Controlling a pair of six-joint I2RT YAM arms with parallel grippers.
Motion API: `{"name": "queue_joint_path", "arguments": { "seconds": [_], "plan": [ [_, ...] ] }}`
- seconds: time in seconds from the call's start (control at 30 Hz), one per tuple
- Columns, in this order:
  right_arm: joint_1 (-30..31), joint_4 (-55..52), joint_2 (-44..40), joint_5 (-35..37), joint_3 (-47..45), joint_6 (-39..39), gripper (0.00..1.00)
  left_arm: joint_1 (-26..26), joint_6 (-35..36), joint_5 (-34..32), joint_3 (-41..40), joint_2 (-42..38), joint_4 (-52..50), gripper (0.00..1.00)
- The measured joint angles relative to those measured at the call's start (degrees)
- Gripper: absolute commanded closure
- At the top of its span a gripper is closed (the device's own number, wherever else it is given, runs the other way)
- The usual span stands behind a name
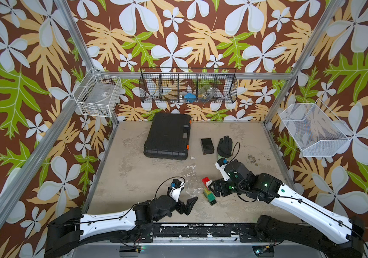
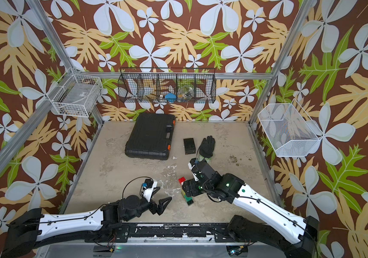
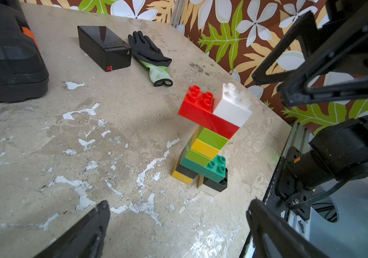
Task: Assemble a giraffe with lego
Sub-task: Assemble the lego brick with the lego brick.
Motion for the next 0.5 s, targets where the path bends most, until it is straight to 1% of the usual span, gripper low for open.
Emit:
{"name": "queue_joint_path", "arguments": {
  "seconds": [0.2, 0.5],
  "plan": [
    [2.9, 1.2, 3.6, 1.4, 0.1, -2.1, 0.20, 0.0, -0.3, -0.2, -1.0, -2.0, -1.5, 0.00],
    [3.2, 2.9, 6.5, 3.9, -0.1, -4.0, 0.26, 0.0, -0.3, -0.3, -1.0, -3.3, -3.5, 0.00]
  ]
}}
